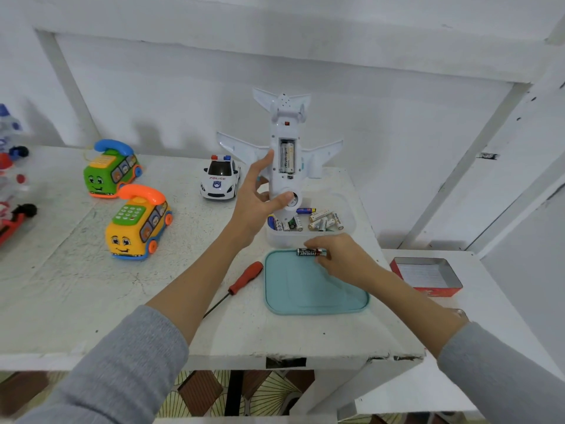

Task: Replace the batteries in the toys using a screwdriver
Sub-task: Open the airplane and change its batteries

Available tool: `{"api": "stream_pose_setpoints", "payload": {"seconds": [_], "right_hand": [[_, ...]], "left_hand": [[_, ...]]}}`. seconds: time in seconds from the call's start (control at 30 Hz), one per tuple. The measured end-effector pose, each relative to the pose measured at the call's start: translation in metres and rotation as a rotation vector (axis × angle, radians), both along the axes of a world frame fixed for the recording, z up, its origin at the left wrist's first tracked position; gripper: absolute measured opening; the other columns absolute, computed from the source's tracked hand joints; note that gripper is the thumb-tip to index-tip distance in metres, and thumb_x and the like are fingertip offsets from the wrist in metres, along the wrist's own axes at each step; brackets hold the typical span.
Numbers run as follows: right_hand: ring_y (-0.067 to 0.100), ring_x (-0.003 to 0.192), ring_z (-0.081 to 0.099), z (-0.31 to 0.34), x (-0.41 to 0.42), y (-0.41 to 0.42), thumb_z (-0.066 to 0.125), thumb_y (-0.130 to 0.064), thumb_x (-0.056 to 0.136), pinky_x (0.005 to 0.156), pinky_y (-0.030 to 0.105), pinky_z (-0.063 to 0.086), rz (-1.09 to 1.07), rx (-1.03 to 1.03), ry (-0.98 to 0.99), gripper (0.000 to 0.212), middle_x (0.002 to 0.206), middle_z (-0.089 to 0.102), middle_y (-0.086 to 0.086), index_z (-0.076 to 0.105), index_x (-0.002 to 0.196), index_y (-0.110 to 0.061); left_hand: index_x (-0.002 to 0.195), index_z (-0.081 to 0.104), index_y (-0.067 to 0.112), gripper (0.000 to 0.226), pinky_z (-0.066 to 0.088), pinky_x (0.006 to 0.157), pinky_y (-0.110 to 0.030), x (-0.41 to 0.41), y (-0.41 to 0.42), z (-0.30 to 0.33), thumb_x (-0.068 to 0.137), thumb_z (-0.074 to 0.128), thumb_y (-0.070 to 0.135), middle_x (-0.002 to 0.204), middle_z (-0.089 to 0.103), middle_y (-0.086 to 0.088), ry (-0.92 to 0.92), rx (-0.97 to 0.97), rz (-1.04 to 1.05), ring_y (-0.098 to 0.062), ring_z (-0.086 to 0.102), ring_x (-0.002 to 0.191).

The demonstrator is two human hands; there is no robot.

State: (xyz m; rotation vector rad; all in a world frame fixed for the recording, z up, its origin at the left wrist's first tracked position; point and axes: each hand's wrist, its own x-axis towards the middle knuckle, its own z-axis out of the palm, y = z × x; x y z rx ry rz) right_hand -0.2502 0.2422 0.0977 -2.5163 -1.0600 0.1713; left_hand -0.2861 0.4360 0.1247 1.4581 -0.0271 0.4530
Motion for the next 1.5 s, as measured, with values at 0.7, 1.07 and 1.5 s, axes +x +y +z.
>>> {"api": "stream_pose_setpoints", "payload": {"seconds": [0.7,1.07,1.5], "right_hand": [[0.013,0.088,0.049,0.026,-0.009,0.011,0.059,-0.010,0.083,0.072,0.028,0.041,0.037,0.207,-0.134,0.019,0.094,0.058,-0.004,0.061,0.101,-0.015],[0.020,0.081,0.050,0.111,0.025,0.048,0.049,0.005,0.089,0.074,0.022,0.046,-0.021,0.493,-0.163,0.025,0.097,0.040,0.006,0.068,0.103,-0.003],[0.002,0.067,0.049,0.106,0.026,0.062,0.070,0.004,0.073,0.065,0.007,0.040,-0.108,0.726,-0.220,0.020,0.085,0.056,0.007,0.059,0.089,0.000]], "left_hand": [[0.132,0.041,0.039,0.070,0.054,0.088,-0.029,-0.006,0.002,-0.002,0.082,0.069,-0.002,0.142,0.042,-0.008,-0.023,-0.037,-0.016,-0.026,0.053,0.123],[0.126,0.044,0.048,0.071,0.056,0.085,-0.032,-0.010,-0.013,0.002,0.080,0.074,0.004,0.137,0.046,-0.015,-0.002,-0.053,-0.055,-0.031,0.059,0.115],[0.127,0.045,0.049,0.075,0.056,0.086,-0.039,-0.012,-0.022,-0.001,0.068,0.080,0.019,0.130,0.051,-0.014,0.015,-0.045,-0.060,-0.030,0.063,0.107]]}}
